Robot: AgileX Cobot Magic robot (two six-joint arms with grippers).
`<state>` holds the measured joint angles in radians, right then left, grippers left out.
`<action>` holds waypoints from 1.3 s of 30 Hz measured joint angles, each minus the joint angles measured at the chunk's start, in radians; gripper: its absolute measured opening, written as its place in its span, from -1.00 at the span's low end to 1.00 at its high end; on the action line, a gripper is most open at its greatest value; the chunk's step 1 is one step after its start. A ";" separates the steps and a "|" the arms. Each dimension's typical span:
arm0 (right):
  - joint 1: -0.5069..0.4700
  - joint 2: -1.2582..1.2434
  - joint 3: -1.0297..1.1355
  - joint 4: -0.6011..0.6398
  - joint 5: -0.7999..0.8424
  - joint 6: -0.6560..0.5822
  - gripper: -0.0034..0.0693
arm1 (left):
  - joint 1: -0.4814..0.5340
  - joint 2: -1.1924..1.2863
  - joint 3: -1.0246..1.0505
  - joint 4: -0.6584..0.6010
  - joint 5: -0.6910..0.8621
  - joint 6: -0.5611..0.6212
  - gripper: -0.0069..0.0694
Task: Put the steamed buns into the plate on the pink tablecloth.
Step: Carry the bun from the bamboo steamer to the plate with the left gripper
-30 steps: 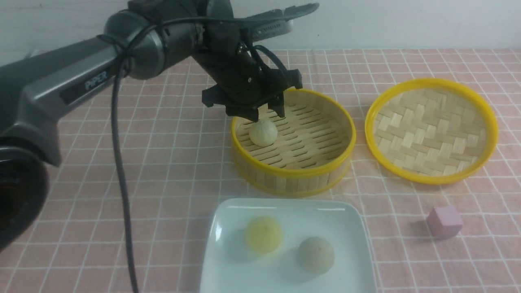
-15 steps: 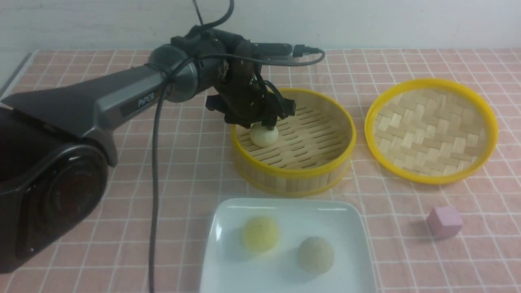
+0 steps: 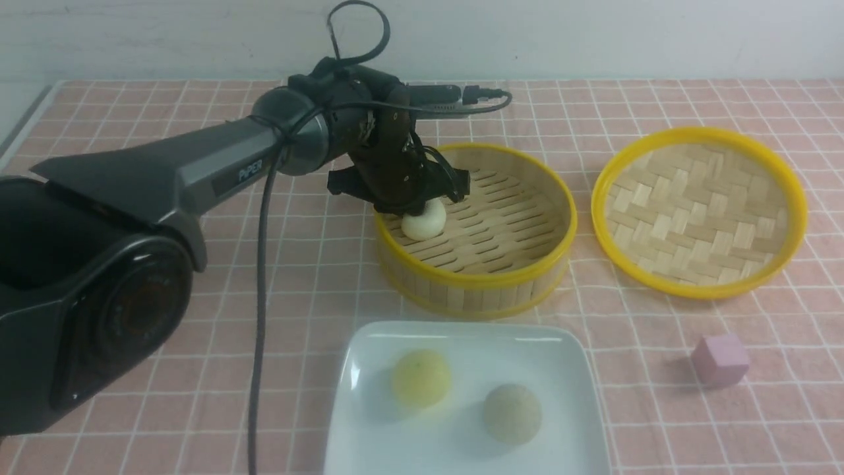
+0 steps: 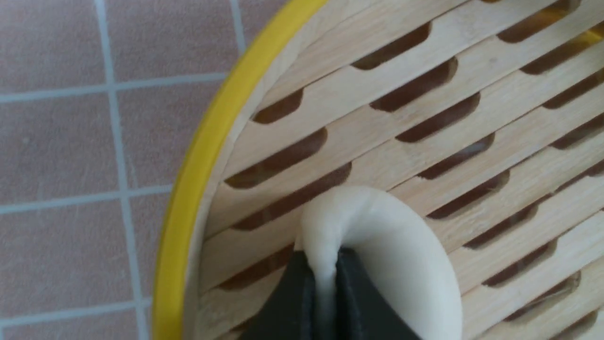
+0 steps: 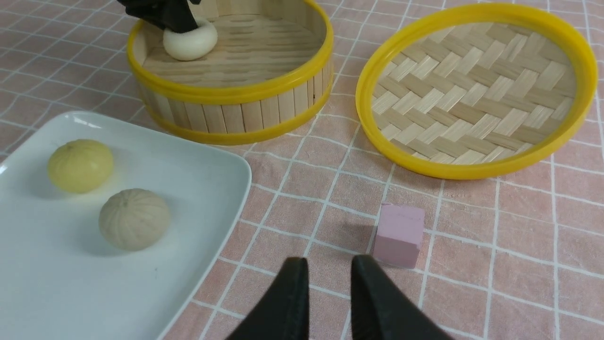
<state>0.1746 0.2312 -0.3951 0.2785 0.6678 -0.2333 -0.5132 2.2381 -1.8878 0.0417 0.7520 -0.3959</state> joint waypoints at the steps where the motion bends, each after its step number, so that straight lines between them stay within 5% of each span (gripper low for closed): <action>1: 0.000 0.000 0.000 0.000 0.000 0.000 -0.46 | 0.000 -0.017 0.001 -0.002 0.019 -0.003 -0.75; 19: 0.000 0.000 0.016 0.000 0.000 0.000 -0.44 | -0.021 -0.435 0.012 -0.006 0.351 0.029 -0.75; 29: 0.000 0.000 0.016 0.005 0.000 0.001 -0.41 | -0.285 -0.483 0.212 0.076 0.479 0.061 -0.75; 39: 0.000 0.000 0.016 0.005 0.000 0.001 -0.38 | -0.494 -0.512 0.563 0.087 0.239 -0.161 -0.75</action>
<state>0.1746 0.2312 -0.3787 0.2836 0.6677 -0.2324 -1.0072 1.7263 -1.3248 0.1292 0.9909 -0.5566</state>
